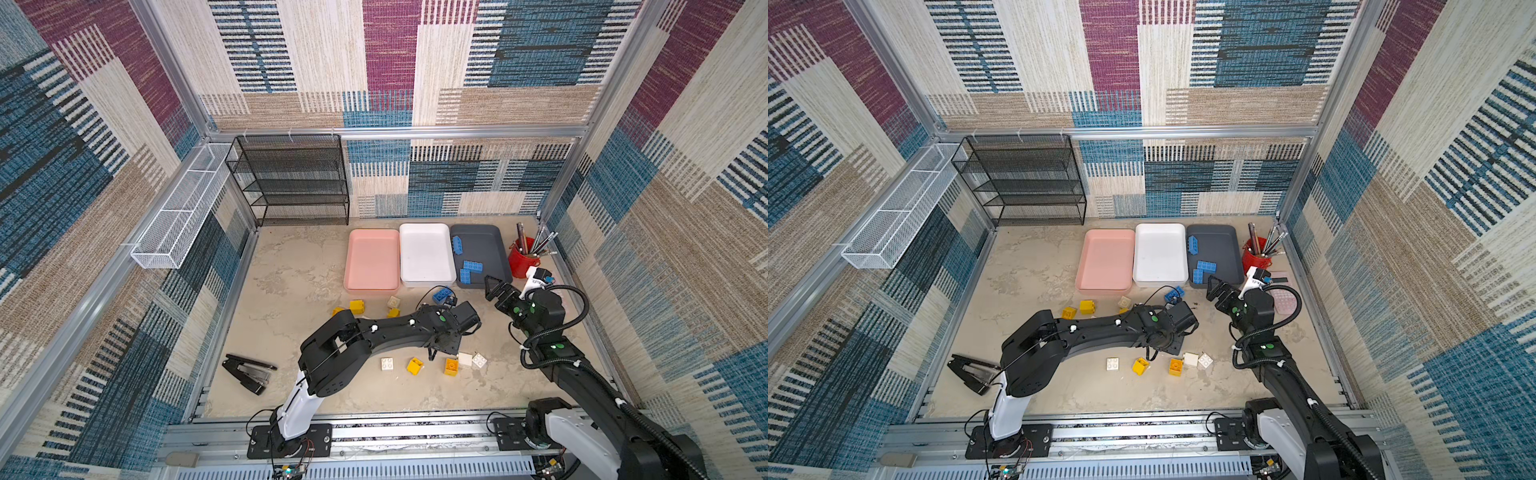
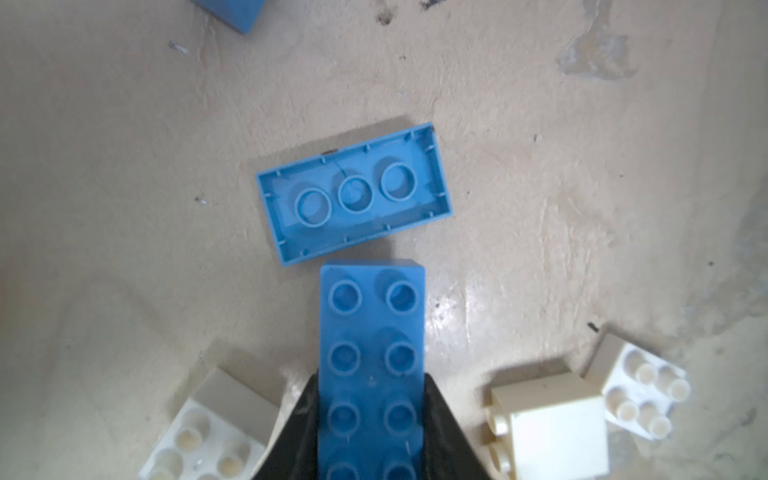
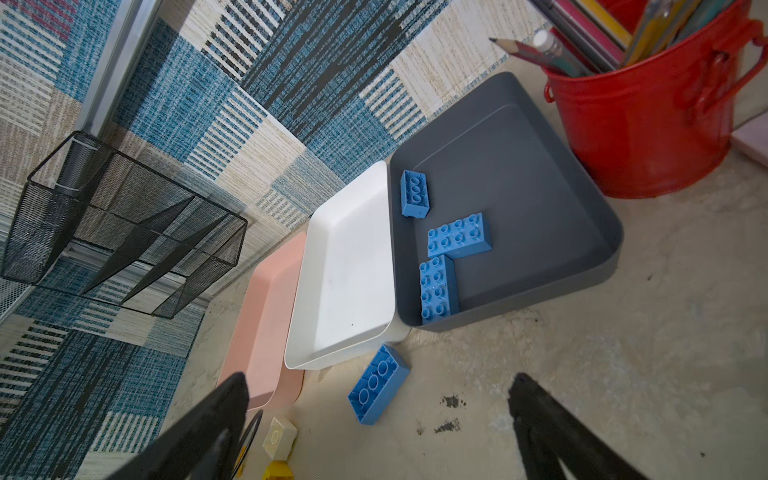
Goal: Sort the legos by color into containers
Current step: 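Carry the blue brick with the left gripper into the grey tray and release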
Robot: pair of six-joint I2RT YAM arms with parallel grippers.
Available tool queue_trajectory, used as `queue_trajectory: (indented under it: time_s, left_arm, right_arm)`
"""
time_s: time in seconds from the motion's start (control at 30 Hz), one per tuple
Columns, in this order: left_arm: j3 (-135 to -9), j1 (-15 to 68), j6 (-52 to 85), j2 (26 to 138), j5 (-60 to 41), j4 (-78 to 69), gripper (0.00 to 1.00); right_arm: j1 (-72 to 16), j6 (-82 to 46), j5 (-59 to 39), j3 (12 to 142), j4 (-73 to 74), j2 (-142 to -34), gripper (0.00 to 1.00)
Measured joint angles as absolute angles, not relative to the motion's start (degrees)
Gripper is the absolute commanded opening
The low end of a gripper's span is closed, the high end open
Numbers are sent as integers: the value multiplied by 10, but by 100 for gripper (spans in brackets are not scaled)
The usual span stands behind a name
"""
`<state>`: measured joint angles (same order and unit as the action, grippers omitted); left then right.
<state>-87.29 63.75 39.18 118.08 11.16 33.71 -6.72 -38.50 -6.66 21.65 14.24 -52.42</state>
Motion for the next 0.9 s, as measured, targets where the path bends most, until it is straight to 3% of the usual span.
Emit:
queue_trajectory:
  time_s: [0.33, 0.9]
  left_arm:
    - [-881, 623, 357, 1137, 105, 345, 28]
    - [-1082, 543, 249, 1192, 59, 380, 28]
  right_arm:
    - [-67, -385, -86, 211, 149, -528, 99]
    - [-67, -384, -101, 203, 169, -533, 99]
